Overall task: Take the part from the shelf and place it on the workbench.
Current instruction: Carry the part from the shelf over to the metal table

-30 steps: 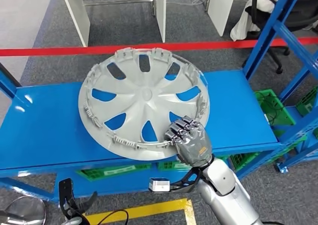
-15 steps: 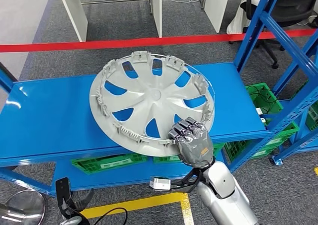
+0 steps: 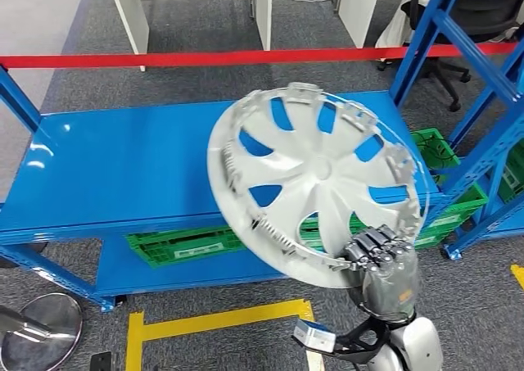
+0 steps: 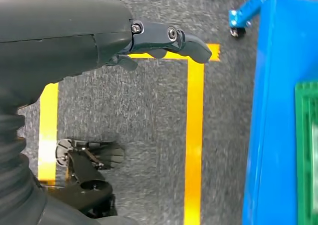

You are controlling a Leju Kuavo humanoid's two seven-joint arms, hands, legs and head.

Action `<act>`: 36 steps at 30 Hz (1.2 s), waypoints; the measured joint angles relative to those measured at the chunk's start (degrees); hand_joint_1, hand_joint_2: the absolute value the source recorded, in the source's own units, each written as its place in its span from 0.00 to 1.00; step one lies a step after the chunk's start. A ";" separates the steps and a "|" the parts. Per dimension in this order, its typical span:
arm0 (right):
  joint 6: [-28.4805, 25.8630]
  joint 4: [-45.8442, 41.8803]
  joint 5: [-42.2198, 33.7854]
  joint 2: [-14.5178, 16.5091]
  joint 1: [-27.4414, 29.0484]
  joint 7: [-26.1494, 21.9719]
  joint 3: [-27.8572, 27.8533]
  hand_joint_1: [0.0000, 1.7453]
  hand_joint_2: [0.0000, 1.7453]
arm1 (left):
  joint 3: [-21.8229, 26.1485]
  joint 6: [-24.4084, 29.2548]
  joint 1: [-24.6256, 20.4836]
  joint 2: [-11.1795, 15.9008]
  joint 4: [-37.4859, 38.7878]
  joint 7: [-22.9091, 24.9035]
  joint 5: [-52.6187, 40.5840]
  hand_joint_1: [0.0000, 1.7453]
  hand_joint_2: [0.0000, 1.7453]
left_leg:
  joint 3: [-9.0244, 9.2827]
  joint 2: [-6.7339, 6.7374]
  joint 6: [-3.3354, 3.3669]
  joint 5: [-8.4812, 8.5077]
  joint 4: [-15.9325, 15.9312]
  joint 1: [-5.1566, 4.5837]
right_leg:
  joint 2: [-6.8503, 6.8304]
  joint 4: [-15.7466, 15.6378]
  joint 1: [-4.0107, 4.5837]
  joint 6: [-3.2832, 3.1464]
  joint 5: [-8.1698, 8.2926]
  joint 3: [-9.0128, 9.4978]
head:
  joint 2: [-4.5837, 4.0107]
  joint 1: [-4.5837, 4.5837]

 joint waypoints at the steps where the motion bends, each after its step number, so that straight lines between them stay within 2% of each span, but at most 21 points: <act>1: 0.00 -0.44 0.04 0.52 0.41 0.44 -0.54 1.00 1.00 | -0.27 -0.01 -0.05 0.09 0.00 0.13 -0.24 0.00 1.00 | -0.12 -0.01 -0.35 0.45 -0.02 0.03 | 0.01 -1.42 0.18 -0.19 -0.32 0.68 | 0.00 0.00; 3: 0.00 -1.15 -0.40 1.38 1.28 1.07 -1.30 1.00 1.00 | -0.58 -0.23 -0.10 0.30 0.00 0.15 -0.45 0.00 1.00 | -0.35 -0.03 -1.07 1.00 -0.03 0.23 | -0.01 -1.83 0.21 -0.66 0.44 -0.11 | 0.00 0.02; 4: 0.01 -1.46 -0.80 1.82 1.61 1.11 -1.59 1.00 1.00 | -0.67 -0.40 -0.09 0.42 0.00 0.14 -0.54 0.00 1.00 | -0.66 -0.10 -1.47 0.06 0.43 0.32 | -0.10 -1.91 0.12 -1.08 1.03 -0.67 | 0.00 -0.04; 6: 0.02 -1.96 -1.49 2.68 2.12 1.03 -2.04 1.00 1.00 | -0.78 -0.68 -0.10 0.67 0.00 0.12 -0.76 0.00 1.00 | -1.82 -0.27 -2.27 -5.03 4.27 0.59 | -0.29 -2.05 -0.13 -1.78 2.49 -2.00 | -0.01 -0.28; 8: 0.02 -2.29 -1.74 3.21 2.47 0.98 -2.34 1.00 1.00 | -0.91 -0.79 -0.17 0.85 0.00 0.12 -0.90 0.00 1.00 | -3.09 -0.31 -2.91 -10.63 11.45 0.91 | -0.29 -1.93 -0.12 -1.97 4.02 -3.56 | -0.01 -0.49; 10: 0.02 -2.43 -1.81 3.54 2.73 0.98 -2.59 1.00 1.00 | -1.06 -0.84 -0.23 0.98 0.00 0.12 -0.95 0.00 1.00 | -2.60 -0.32 -3.33 -10.97 15.91 1.24 | -0.29 -1.67 -0.15 -1.85 5.53 -5.47 | 0.00 -0.49; 11: 0.02 -2.46 -1.82 3.66 2.87 0.97 -2.70 1.00 1.00 | -1.10 -0.85 -0.25 1.03 0.00 0.12 -0.96 0.00 1.00 | -1.08 -0.32 -3.46 -9.37 15.26 1.39 | -0.31 -1.46 -0.19 -1.69 6.16 -6.51 | 0.00 -0.48; 13: 0.02 -2.59 -1.84 3.84 3.15 0.97 -2.93 1.00 1.00 | -1.16 -0.88 -0.34 1.10 0.00 0.10 -1.00 0.00 1.00 | 4.32 -0.37 -3.56 -6.73 8.55 1.66 | -0.32 -0.90 -0.28 -1.20 7.20 -8.29 | 0.01 -0.50; 15: 0.02 -2.89 -1.86 4.00 3.36 1.06 -3.15 1.00 1.00 | -1.30 -0.93 -0.55 1.14 -0.01 0.03 -1.14 0.00 1.00 | 9.38 -0.56 -3.11 -7.34 0.52 1.51 | -0.37 -0.50 -0.26 -0.49 8.21 -9.33 | 0.00 -0.46; 18: 0.02 -3.22 -1.74 4.17 3.71 1.16 -3.32 1.00 1.00 | -1.51 -0.97 -0.71 1.11 -0.02 0.05 -1.55 0.00 1.00 | 10.09 -0.60 -1.60 -7.50 -2.51 1.06 | -0.48 -0.92 -0.48 0.53 9.87 -9.76 | 0.00 -0.49; 19: 0.02 -3.27 -1.73 4.19 3.93 1.13 -3.35 1.00 1.00 | -1.53 -0.97 -0.72 1.10 -0.01 0.11 -1.64 0.00 1.00 | 9.52 -0.46 -1.04 -6.83 -2.59 1.03 | -0.41 -0.76 -0.61 0.81 9.36 -10.01 | 0.00 -0.56; 21: 0.02 -3.33 -1.78 4.19 4.37 0.90 -3.38 1.00 1.00 | -1.55 -0.96 -0.76 1.08 0.00 0.21 -1.83 0.00 1.00 | 7.87 -0.16 0.10 -5.17 -2.79 1.10 | -0.18 2.45 -0.71 1.21 4.68 -11.27 | 0.00 -0.48; 23: 0.02 -3.35 -2.09 4.21 4.62 0.11 -3.41 1.00 1.00 | -1.55 -0.89 -0.80 1.05 0.00 0.22 -2.13 0.00 1.00 | 5.86 -0.07 0.67 -3.66 -2.74 0.86 | -0.05 9.57 -0.65 1.40 -1.38 -12.84 | 0.00 -0.27; 24: 0.02 -3.39 -2.31 4.25 4.72 -0.45 -3.48 1.00 1.00 | -1.56 -0.83 -0.78 1.02 0.00 0.23 -2.28 0.00 1.00 | 4.82 -0.04 0.73 -2.95 -2.71 0.73 | -0.04 13.09 -0.64 1.46 -2.52 -13.21 | 0.00 -0.22; 26: 0.02 -3.49 -2.75 4.43 4.97 -1.33 -3.72 1.00 1.00 | -1.58 -0.68 -0.76 0.97 0.00 0.30 -2.47 0.00 1.00 | 2.78 0.03 0.65 -1.55 -2.63 0.47 | -0.04 16.15 -0.62 1.38 0.01 -12.24 | 0.00 -0.18; 27: 0.02 -3.54 -3.02 4.50 5.11 -1.43 -3.84 1.00 1.00 | -1.59 -0.62 -0.75 0.96 0.00 0.33 -2.58 0.00 1.00 | 1.88 0.07 0.55 -0.88 -2.57 0.36 | -0.04 15.00 -0.58 1.17 2.06 -10.44 | 0.00 -0.18; 29: 0.02 -3.66 -3.81 4.54 5.35 -1.08 -3.91 1.00 1.00 | -1.63 -0.60 -0.77 0.87 0.00 0.33 -2.81 0.00 1.00 | 0.70 0.05 0.27 0.20 -2.28 0.12 | -0.08 7.62 -0.30 0.37 3.06 -3.77 | 0.00 -0.18; 31: 0.02 -3.89 -4.59 4.53 5.43 -0.56 -3.87 1.00 1.00 | -1.68 -0.62 -0.79 0.78 0.00 0.25 -3.07 0.00 1.00 | 0.06 0.02 -0.21 1.09 -1.82 -0.08 | -0.17 -1.02 -0.04 -0.24 0.38 2.22 | 0.01 -0.18; 32: 0.02 -4.00 -4.89 4.53 5.51 -0.41 -3.85 1.00 1.00 | -1.70 -0.63 -0.77 0.76 0.00 0.21 -3.21 0.00 1.00 | -0.27 0.04 -0.53 1.52 -1.67 -0.14 | -0.18 -3.41 0.05 -0.39 -0.55 3.50 | 0.01 -0.16; 34: 0.02 -4.18 -5.77 4.53 5.90 -0.67 -3.83 1.00 1.00 | -1.70 -0.63 -0.64 0.79 0.00 0.18 -3.47 0.00 1.00 | -0.89 0.04 -1.27 1.83 -1.33 -0.04 | -0.19 -4.67 -0.09 -0.77 -0.73 3.18 | 0.01 -0.15; 36: 0.02 -4.30 -7.10 4.74 6.36 -1.79 -3.88 1.00 1.00 | -1.70 -0.40 -0.37 0.82 0.00 0.18 -3.69 0.00 1.00 | -1.79 -0.10 -2.06 -1.13 1.48 0.19 | -0.29 -4.71 -0.30 -1.35 0.01 2.62 | 0.01 -0.32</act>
